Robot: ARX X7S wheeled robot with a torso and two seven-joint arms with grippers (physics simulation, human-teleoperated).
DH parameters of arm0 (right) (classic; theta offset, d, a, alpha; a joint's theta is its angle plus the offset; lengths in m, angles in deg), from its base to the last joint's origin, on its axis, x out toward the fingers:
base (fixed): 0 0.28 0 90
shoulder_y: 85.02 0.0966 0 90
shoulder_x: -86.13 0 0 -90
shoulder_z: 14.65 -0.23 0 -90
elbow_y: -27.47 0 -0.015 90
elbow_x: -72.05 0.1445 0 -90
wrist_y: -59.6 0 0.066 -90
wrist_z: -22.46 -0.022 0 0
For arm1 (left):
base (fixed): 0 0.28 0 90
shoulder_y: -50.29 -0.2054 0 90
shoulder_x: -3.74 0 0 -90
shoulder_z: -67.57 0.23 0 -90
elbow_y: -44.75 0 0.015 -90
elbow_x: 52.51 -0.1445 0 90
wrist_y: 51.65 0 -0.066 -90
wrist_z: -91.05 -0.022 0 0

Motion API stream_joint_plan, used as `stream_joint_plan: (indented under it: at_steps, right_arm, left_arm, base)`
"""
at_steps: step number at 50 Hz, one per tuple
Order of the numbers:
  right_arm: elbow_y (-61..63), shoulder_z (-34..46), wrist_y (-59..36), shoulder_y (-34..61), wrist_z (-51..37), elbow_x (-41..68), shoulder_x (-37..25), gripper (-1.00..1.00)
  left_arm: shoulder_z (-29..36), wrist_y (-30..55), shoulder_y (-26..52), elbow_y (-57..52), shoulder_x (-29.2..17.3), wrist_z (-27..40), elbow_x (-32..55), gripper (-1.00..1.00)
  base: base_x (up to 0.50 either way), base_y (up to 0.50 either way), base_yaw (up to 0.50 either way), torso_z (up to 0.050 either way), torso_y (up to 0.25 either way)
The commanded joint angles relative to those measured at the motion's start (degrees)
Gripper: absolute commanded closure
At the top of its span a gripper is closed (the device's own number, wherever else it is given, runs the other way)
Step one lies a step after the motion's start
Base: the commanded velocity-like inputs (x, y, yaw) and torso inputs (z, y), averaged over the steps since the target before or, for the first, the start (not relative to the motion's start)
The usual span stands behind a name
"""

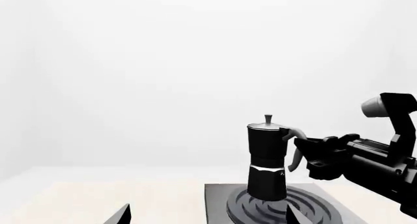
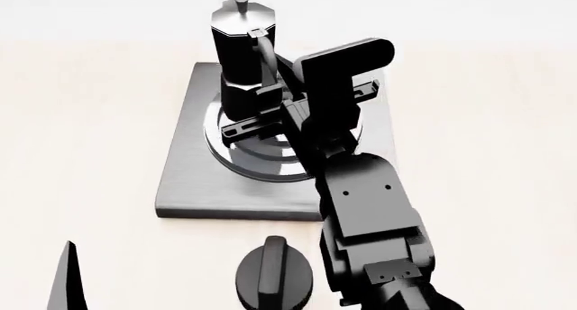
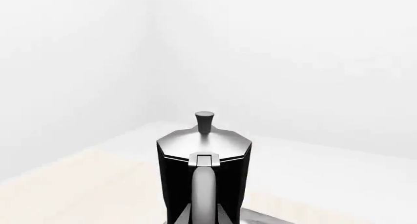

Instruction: Put both moka pots on the stove.

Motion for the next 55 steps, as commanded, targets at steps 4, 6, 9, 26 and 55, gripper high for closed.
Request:
stream_joint_plan:
  at_steps: [4,6,9,26,55]
  right_arm:
    - [-0.1,4.0,2.7,0.9,-0.1,5.1,0.2,1.0]
    - [-0.1,4.5,2.9,0.7,-0.1,5.4,0.2,1.0]
    - [-0.2,5.2,3.1,0.5,0.1,6.0,0.2,1.0]
    - [-2.1,7.2,3.7,-0.2,-0.1,7.4,0.0,-1.0]
    - [81.6,11.4,-10.4,-13.8,-33.6,6.0,-44.2,-1.0]
  left_arm:
    - [0.1,-0.4,0.0,0.2,-0.1,0.2,0.2,-1.0]
    - [0.0,-0.5,0.0,0.3,-0.1,0.2,0.2,-1.0]
    - [-0.2,-0.7,-0.1,0.4,0.0,0.4,0.5,-1.0]
    - [-0.4,-1.5,-0.1,0.5,0.1,0.5,1.4,-1.0]
    - [0.0,-1.3,-0.2,-0.1,-0.2,1.0,1.6,-1.0]
  base:
    - [0.0,0.0,0.0,0.0,-0.194]
    - [0.0,0.0,0.0,0.0,-0.195]
    - [0.0,0.0,0.0,0.0,-0.178]
    - [0.0,0.0,0.0,0.0,-0.007]
    - [0.0,0.0,0.0,0.0,0.0]
